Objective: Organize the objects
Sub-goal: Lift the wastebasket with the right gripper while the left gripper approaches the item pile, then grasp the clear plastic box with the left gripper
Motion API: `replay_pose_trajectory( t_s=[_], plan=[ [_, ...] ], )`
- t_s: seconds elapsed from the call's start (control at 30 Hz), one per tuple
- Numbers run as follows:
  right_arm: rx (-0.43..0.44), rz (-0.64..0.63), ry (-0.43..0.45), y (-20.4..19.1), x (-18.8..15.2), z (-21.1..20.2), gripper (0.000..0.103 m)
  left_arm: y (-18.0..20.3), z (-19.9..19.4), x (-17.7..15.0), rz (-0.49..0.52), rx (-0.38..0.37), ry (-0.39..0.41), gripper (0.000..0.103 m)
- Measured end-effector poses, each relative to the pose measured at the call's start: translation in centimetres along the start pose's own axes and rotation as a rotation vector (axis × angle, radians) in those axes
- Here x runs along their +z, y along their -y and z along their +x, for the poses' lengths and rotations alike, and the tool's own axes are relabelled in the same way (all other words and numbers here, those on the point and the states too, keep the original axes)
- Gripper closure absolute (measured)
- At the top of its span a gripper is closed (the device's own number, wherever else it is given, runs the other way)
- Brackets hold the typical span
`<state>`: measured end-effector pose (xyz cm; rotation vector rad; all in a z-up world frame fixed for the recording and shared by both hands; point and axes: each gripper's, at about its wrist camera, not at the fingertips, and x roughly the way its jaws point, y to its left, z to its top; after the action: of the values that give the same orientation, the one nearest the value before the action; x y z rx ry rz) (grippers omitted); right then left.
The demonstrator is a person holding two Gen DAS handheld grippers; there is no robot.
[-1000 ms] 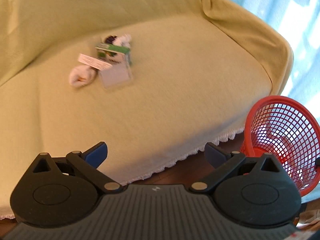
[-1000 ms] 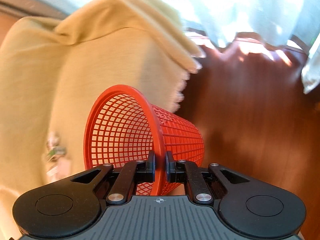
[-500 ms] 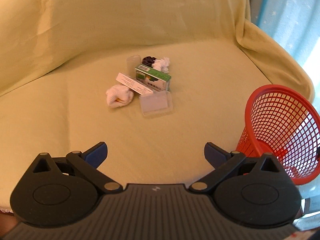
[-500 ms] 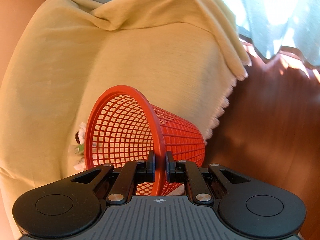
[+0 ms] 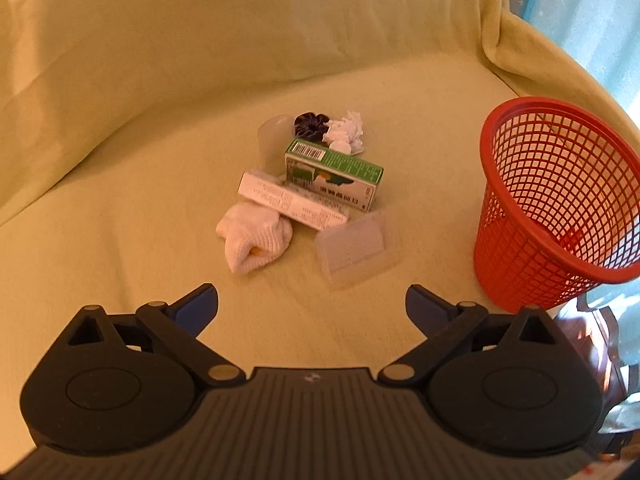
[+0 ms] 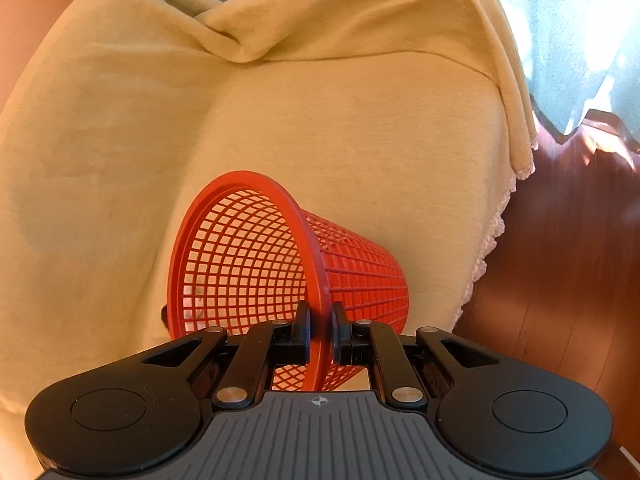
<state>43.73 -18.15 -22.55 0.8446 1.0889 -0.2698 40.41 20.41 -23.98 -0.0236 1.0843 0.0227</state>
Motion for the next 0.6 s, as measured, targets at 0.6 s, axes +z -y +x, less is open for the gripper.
replay_pose_trajectory(
  t_s=[0.6],
  plan=[
    [-0.033, -0.044, -0.059, 0.5, 1.2, 1.1, 0.097, 2.2, 7.7, -0.5, 0.328, 0.045, 0.007, 0.01]
  ],
)
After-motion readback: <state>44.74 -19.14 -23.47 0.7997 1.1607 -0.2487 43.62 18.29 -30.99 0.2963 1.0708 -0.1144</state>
